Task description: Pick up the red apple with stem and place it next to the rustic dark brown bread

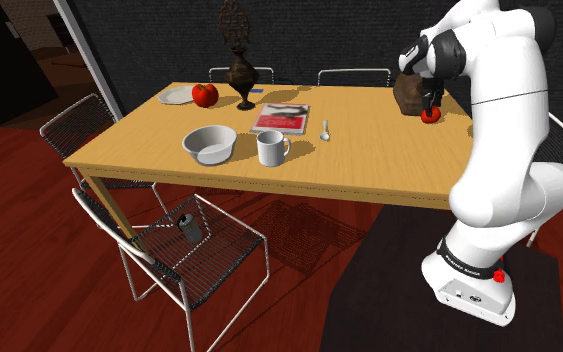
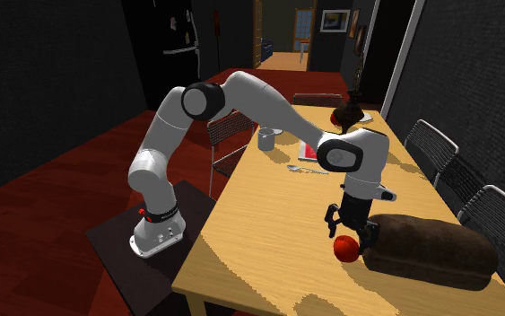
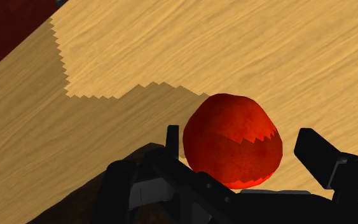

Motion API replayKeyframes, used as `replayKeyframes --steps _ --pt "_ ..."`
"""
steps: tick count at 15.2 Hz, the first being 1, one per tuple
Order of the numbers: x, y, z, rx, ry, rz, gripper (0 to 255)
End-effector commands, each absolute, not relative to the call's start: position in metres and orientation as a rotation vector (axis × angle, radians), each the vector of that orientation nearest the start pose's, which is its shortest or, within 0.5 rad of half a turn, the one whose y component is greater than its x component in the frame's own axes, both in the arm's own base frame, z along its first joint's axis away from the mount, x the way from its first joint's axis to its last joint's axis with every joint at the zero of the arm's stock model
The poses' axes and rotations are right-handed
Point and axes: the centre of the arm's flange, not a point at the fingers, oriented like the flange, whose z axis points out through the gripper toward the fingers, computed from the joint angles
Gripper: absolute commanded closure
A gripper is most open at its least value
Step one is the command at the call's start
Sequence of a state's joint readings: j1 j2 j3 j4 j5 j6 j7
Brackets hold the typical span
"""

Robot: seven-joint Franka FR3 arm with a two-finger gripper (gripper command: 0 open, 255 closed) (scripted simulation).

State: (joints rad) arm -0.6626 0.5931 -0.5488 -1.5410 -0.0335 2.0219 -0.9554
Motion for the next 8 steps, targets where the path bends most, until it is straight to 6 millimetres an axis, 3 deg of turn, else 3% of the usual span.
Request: replayKeyframes --steps 1,3,7,8 --pt "0.295 -0.624 0.346 -3.219 0.270 0.494 0" --pt "0.295 -0.624 0.347 -3.219 0.270 0.494 0" --pt "0.310 -0.619 0.394 -3.219 0.270 0.494 0" --pt "0.310 -0.619 0.394 -3.219 0.270 0.494 0"
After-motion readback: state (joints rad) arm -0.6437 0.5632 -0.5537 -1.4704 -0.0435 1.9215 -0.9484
